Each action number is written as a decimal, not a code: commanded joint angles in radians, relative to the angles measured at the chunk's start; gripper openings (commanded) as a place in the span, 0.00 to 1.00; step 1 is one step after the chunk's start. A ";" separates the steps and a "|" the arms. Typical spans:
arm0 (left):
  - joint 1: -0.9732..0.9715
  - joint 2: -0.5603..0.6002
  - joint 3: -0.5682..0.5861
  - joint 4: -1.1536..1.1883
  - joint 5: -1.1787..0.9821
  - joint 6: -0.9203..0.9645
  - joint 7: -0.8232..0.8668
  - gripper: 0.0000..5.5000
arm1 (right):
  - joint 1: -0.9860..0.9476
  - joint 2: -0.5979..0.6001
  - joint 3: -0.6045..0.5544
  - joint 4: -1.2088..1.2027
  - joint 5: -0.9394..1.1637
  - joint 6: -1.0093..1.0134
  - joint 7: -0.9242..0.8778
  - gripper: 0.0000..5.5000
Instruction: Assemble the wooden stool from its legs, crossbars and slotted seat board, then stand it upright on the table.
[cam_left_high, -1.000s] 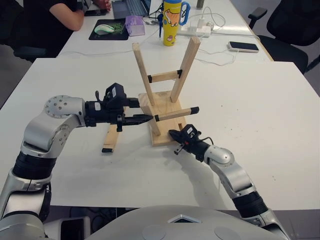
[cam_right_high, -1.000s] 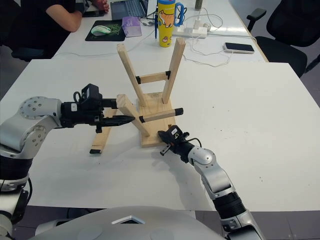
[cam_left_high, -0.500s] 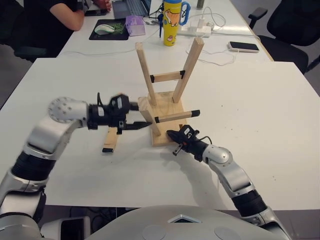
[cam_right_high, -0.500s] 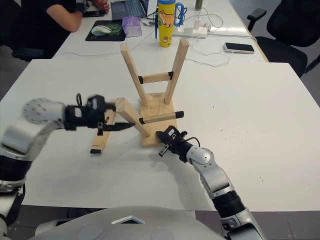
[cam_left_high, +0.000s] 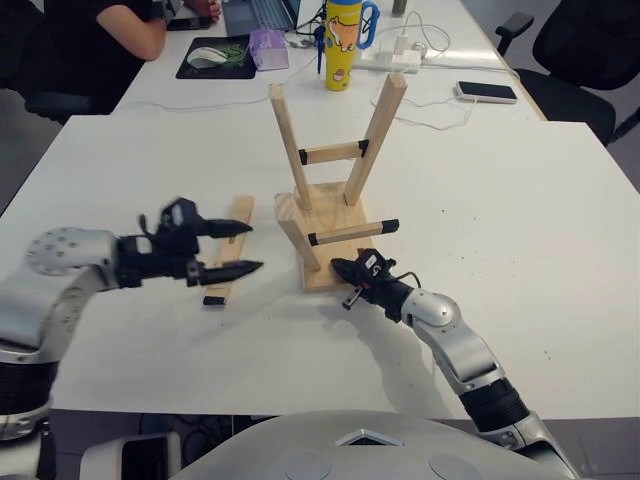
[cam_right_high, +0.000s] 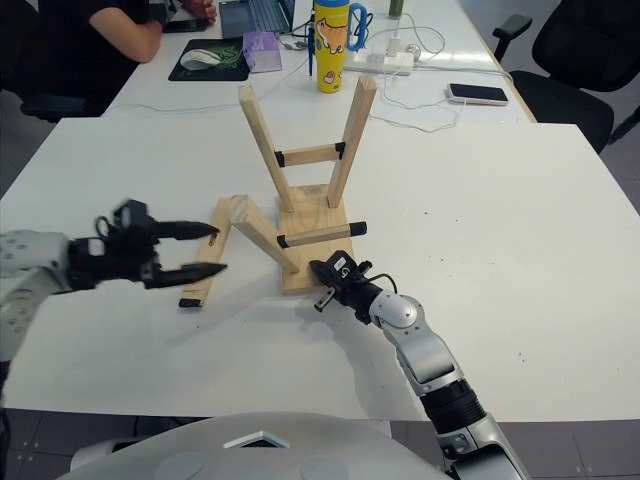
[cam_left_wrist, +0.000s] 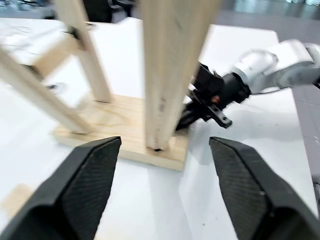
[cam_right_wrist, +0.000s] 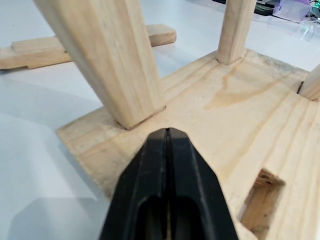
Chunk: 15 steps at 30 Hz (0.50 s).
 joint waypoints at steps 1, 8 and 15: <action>-0.363 -0.107 0.149 -0.009 -0.454 0.081 0.304 0.45 | 0.058 -0.021 0.014 0.099 -0.046 0.068 -0.009 0.00; -0.577 -0.397 -0.054 -0.186 -0.718 -0.004 0.676 0.24 | 0.037 -0.012 0.028 0.141 -0.053 0.054 0.000 0.00; -0.599 -0.466 -0.107 -0.221 -0.756 -0.023 0.803 0.03 | 0.026 -0.002 0.035 0.174 -0.059 0.035 -0.001 0.00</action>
